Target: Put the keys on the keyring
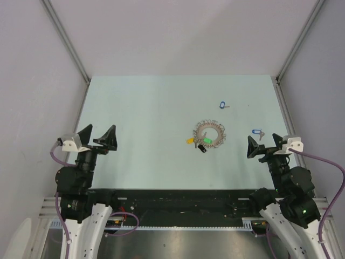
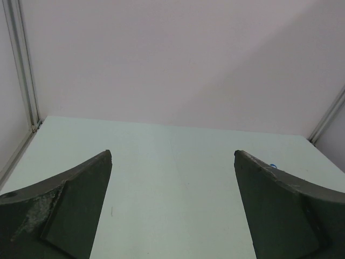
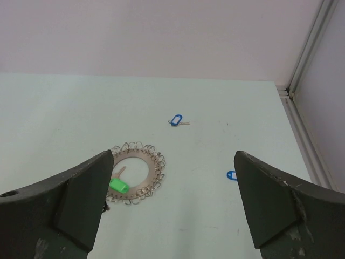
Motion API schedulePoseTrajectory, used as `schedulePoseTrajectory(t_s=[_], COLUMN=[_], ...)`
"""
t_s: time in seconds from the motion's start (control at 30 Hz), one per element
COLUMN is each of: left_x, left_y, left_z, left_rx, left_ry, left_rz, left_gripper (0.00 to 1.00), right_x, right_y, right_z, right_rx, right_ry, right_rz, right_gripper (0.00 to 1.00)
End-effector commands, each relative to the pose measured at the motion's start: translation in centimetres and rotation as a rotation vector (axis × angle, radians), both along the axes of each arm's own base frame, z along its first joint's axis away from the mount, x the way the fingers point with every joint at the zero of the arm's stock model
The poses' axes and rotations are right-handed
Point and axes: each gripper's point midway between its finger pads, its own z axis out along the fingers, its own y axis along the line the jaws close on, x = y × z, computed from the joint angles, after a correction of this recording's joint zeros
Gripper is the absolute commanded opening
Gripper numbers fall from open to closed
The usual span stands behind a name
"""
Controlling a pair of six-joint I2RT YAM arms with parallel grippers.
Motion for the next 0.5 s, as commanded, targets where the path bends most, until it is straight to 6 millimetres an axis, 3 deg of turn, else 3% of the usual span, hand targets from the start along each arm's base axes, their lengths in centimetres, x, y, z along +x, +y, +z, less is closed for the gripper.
schedulePoseTrajectory(t_s=[0.0, 0.1, 0.47], left_x=[-0.5, -0.6, -1.0], left_y=[0.2, 0.7, 0.6], left_z=[0.2, 0.0, -0.3], left_rx=[-0.007, -0.015, -0.018], left_ry=[-0.010, -0.008, -0.005], left_rz=[0.007, 0.035, 0.026], left_gripper=[1.00, 1.00, 1.00], right_x=[0.0, 0.6, 4.5], right_y=[-1.0, -0.9, 4.3], right_z=[1.2, 0.7, -3.2], right_rx=[0.024, 0.028, 0.061], right_ry=[-0.016, 0.016, 0.329], right_rz=[-0.053, -0.069, 0.056], right_gripper=[1.00, 1.00, 1.00])
